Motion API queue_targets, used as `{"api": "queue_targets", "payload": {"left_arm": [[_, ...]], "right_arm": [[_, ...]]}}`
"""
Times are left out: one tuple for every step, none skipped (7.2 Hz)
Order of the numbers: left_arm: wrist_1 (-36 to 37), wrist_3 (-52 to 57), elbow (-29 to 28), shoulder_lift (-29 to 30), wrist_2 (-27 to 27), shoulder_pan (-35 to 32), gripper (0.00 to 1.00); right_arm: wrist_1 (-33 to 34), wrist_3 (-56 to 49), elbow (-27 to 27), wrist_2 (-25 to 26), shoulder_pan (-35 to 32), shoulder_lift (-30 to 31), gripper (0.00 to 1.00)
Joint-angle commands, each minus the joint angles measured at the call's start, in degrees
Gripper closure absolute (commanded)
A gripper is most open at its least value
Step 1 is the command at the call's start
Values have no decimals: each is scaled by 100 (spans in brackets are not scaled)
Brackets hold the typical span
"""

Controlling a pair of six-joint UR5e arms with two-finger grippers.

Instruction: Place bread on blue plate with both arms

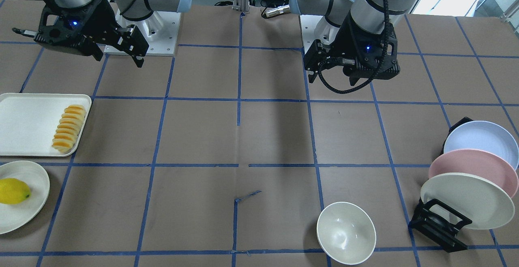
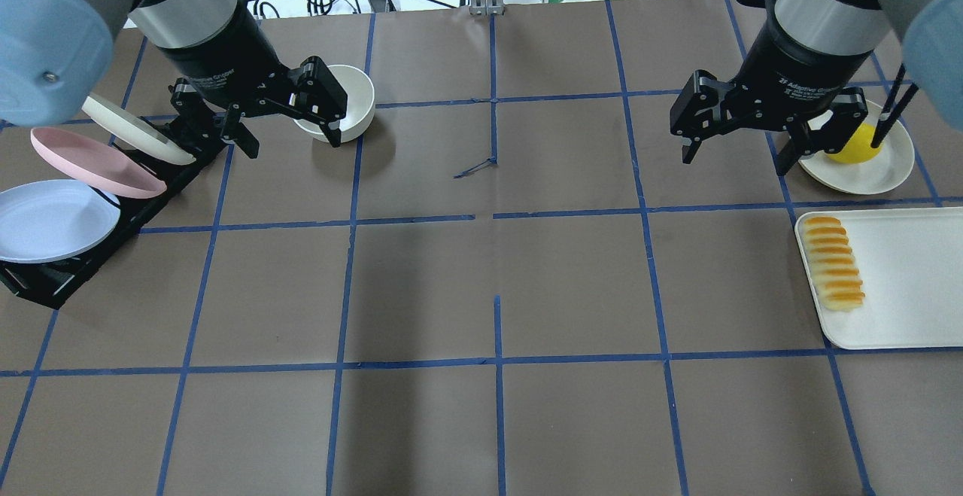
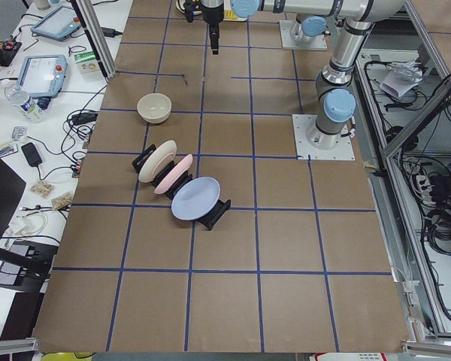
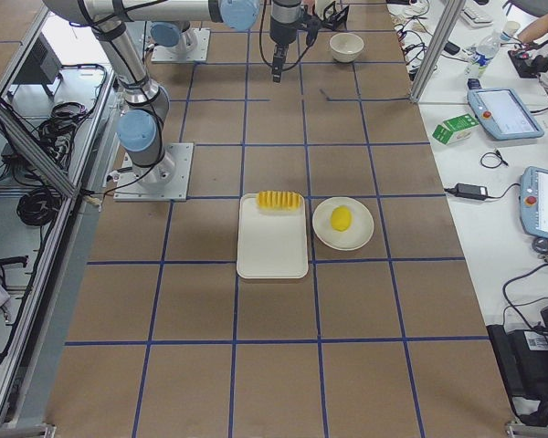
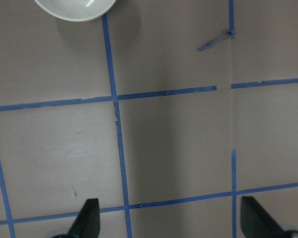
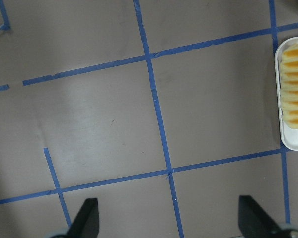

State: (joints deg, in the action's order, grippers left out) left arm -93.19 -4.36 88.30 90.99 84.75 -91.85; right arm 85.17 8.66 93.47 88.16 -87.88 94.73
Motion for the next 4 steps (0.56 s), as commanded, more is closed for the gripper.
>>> {"api": "queue_targets", "payload": {"left_arm": [[11,23,134,-81,694,1,0],[46,23,196,-81,988,1,0],[11,-29,275,-72,982,114,0],[46,-30,354,-133,1069,489,0]], "right_arm": [[0,12,31,0,8,2,0],[0,21,31,0,-1,2,0],[0,13,40,-9,-1,-16,0],[-9,30,40,43,-1,-7,0]]}}
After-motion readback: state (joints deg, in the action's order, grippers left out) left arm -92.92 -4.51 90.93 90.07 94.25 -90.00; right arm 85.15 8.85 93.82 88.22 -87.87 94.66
